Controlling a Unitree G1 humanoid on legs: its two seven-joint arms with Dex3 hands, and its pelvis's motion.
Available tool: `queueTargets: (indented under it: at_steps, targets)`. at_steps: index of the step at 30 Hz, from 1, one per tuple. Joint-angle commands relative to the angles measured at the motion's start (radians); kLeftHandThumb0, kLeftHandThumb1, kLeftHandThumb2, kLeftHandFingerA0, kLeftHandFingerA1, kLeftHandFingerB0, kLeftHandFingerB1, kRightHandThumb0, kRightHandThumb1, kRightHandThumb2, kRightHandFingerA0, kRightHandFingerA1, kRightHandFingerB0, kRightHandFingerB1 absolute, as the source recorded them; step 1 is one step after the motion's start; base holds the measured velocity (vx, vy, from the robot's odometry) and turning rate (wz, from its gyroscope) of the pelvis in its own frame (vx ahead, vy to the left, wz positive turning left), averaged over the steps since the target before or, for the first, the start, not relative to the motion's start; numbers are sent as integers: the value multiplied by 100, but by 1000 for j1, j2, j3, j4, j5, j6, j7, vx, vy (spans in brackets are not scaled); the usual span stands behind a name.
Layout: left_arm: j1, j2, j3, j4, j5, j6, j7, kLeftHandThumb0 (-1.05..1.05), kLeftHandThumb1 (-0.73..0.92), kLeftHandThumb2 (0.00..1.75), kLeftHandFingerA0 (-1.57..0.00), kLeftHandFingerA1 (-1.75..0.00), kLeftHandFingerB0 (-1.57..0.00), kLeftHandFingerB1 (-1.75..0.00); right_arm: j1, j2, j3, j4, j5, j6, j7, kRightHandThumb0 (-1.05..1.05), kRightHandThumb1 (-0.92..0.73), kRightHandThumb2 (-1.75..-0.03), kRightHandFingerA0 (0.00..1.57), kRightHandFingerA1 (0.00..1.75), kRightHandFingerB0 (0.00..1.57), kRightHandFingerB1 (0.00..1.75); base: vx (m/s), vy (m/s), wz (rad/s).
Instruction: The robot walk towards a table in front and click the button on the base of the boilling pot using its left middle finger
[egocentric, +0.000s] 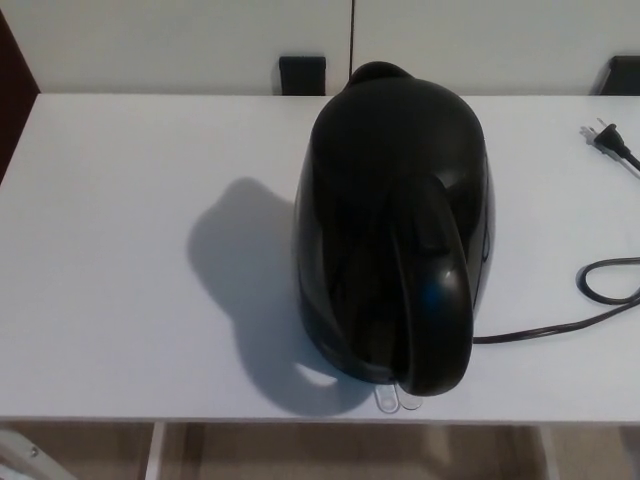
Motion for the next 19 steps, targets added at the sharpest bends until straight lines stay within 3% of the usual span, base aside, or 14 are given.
queueTargets:
  at_steps: [1,19]
  targets:
    - [-3,3,14,1,-108,43,-78,-59,78,64,-21,-37,-14,-29,7,-3,-16,1,15,-12,-11,-11,-64,-58,61,57,53,43,0,0,0]
    - [-15,19,0,-24,-154,70,-100,-58,77,63,-21,-38,-14,-30,-19,2,-20,5,17,-6,-9,-10,-64,-58,59,56,50,42,0,0,0]
